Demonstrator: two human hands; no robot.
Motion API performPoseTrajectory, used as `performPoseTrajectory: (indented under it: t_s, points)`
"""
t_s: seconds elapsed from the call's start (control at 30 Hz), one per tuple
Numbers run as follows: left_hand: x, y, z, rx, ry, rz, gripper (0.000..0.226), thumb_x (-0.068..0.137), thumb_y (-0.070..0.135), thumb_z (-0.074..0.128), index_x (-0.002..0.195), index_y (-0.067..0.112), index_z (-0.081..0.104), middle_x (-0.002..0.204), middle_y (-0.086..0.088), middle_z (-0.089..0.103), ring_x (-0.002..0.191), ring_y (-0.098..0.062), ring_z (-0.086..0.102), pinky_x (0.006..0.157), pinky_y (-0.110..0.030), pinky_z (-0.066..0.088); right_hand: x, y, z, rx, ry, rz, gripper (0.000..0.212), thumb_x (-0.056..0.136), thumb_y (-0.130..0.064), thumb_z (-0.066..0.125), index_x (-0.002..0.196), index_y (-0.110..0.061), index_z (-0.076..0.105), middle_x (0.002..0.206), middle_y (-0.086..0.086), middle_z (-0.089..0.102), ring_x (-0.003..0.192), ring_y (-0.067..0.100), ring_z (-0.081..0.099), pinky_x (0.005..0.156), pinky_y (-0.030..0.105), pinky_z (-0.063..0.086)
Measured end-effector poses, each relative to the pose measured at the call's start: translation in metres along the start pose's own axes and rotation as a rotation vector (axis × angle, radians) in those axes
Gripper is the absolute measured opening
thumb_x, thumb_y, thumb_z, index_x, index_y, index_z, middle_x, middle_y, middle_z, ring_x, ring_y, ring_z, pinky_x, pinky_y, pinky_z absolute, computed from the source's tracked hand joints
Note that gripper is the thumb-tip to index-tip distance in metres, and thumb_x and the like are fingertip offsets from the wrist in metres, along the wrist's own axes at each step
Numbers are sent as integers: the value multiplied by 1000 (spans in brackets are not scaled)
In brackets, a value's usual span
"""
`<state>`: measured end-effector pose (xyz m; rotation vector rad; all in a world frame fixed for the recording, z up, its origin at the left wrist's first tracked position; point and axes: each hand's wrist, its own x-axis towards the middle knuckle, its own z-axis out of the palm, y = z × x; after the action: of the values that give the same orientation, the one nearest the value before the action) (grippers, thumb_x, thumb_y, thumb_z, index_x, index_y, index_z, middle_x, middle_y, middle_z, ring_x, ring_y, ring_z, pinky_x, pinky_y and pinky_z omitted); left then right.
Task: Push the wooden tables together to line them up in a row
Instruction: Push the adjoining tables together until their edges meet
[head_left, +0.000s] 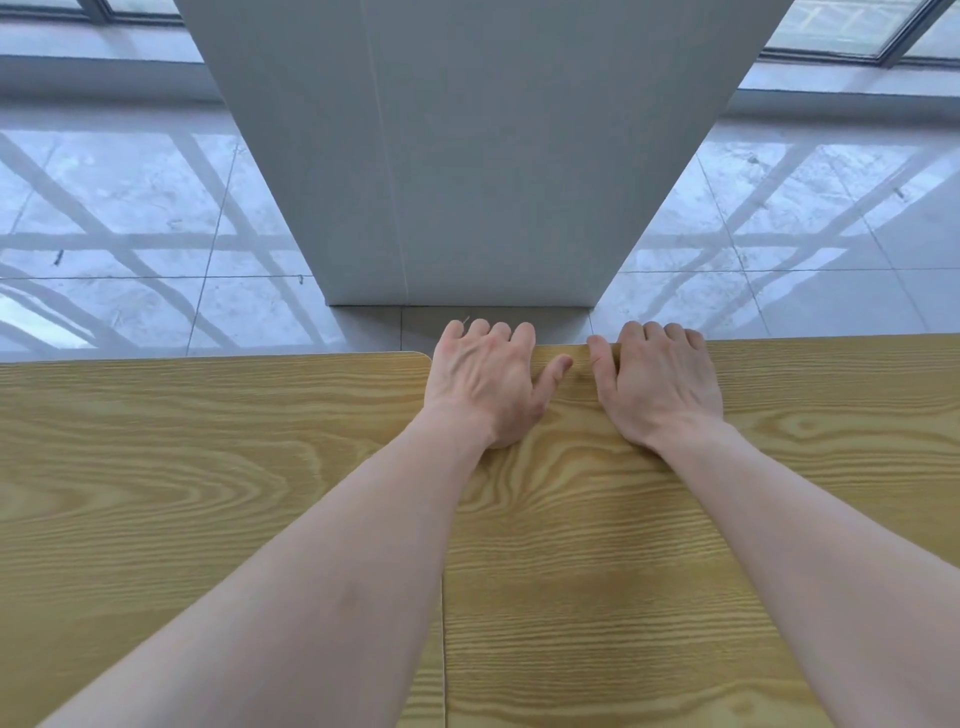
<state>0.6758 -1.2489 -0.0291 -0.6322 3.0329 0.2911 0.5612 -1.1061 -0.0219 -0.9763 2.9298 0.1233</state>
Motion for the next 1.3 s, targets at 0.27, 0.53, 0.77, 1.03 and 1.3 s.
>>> performPoseTrajectory:
  t_s: [0.27, 0.53, 0.77, 1.03, 1.3]
  points:
    - [-11, 8, 1, 59, 62, -29, 55, 104, 58, 18, 126, 19, 51, 120, -6, 59, 109, -31, 49, 92, -41, 32, -17, -5, 4, 87, 16, 25, 73, 103, -54, 14, 143, -3, 47, 146, 21, 50, 145, 37, 33, 126, 48, 12]
    - [-81, 9, 4, -16, 127, 4, 70, 104, 58, 22, 159, 16, 29, 165, -9, 31, 155, -34, 21, 127, -49, 14, -81, -20, 3, 201, 64, -39, 69, 105, -52, 20, 161, -11, 23, 170, 13, 15, 158, 27, 6, 128, 45, 9]
    - [-138, 23, 14, -36, 79, -83, 74, 104, 61, 19, 163, 15, 21, 171, -8, 16, 159, -27, 6, 127, -46, 4, -138, -24, 1, 178, 36, -64, 71, 102, -54, 19, 160, -14, 25, 170, 12, 16, 158, 26, 7, 128, 45, 11]
    - [-179, 13, 19, -56, 56, -105, 77, 102, 63, 11, 164, 18, 11, 173, -6, 4, 159, -24, -4, 128, -44, -1, -174, -21, 6, 167, -10, -63, 68, 105, -52, 27, 162, -13, 20, 171, 13, 11, 158, 27, 3, 129, 44, 6]
    - [-233, 12, 11, -77, -5, -131, 76, 103, 63, 11, 164, 18, 7, 173, -5, 0, 159, -23, -7, 128, -43, -3, -220, -27, -9, 170, -97, -72, 68, 106, -51, 25, 162, -14, 16, 171, 12, 6, 158, 26, 1, 129, 43, 5]
